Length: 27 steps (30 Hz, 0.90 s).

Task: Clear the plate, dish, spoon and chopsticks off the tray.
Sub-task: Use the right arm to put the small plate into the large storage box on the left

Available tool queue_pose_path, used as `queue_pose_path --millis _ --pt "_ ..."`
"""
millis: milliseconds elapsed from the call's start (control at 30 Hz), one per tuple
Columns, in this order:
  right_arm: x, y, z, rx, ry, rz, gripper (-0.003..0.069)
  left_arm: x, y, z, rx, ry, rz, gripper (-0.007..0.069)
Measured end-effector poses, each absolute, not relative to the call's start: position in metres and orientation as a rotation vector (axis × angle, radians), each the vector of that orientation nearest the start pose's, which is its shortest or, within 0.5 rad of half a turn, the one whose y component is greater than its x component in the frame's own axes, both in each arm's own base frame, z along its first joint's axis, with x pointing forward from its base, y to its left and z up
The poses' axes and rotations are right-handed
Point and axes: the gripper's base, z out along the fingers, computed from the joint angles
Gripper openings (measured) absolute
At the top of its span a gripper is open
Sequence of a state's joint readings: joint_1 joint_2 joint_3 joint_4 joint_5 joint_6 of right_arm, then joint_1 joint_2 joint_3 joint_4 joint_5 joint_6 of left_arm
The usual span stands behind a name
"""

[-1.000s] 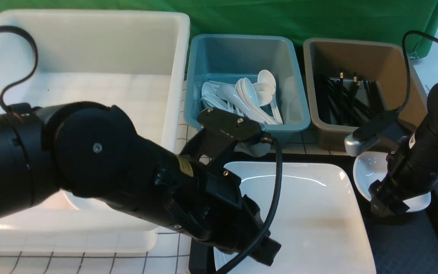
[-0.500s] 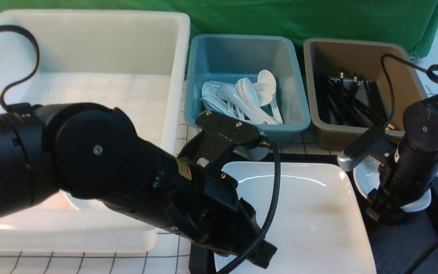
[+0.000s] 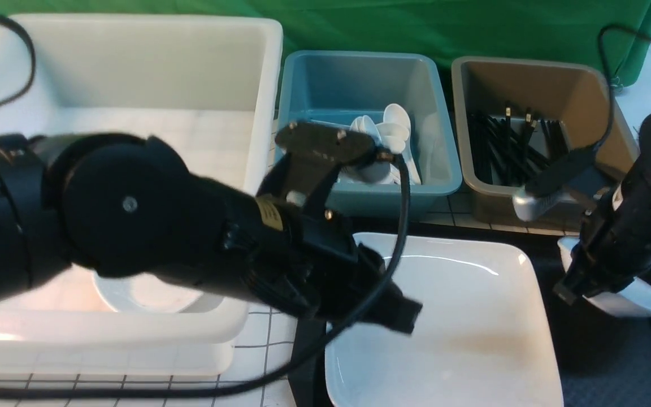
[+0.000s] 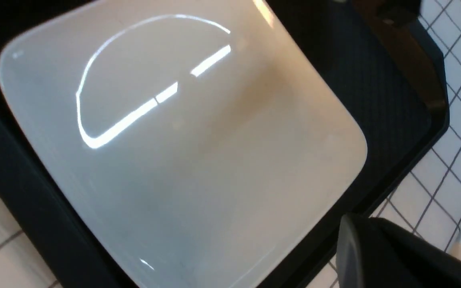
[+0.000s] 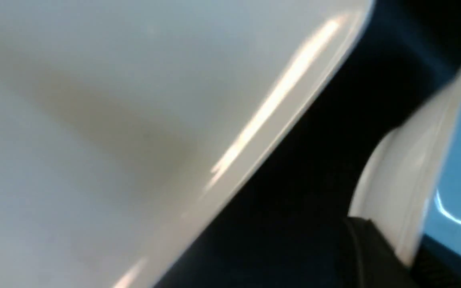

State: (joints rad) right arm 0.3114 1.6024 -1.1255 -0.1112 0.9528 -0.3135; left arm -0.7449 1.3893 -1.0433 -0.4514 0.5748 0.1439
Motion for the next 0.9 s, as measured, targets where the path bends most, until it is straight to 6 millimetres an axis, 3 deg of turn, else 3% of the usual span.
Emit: queue_pose_path --millis 133,267,433,567,667,767,800,900 --pt "0.28 0.106 0.31 -0.898 2.573 0.022 0.0034 0.22 -0.202 0.324 0.646 2.327 -0.702 -0.0003" --pt "0.264 0.144 0.377 -0.962 2.309 0.267 0.0035 0.234 -0.16 0.357 0.53 2.289 -0.61 -0.0003" --pt "0.248 0.21 0.421 -1.109 2.046 0.495 0.0035 0.23 -0.089 0.387 0.325 2.248 -0.431 -0.0003" --pt "0.25 0.277 0.419 -1.206 1.941 0.597 0.0035 0.211 -0.032 0.402 0.097 2.232 -0.29 -0.0003" --pt "0.254 0.326 0.399 -1.291 1.926 0.637 0.0035 0.191 0.002 0.403 -0.081 2.215 -0.195 -0.0003" --pt "0.259 0.367 0.37 -1.356 1.931 0.656 0.0035 0.178 0.02 0.397 -0.198 2.2 -0.136 -0.0003" --pt "0.261 0.368 0.368 -1.358 1.934 0.655 0.0035 0.178 0.021 0.396 -0.206 2.202 -0.133 -0.0003" --pt "0.271 0.405 0.328 -1.412 1.958 0.654 0.0037 0.171 0.034 0.384 -0.301 2.223 -0.102 -0.0003"
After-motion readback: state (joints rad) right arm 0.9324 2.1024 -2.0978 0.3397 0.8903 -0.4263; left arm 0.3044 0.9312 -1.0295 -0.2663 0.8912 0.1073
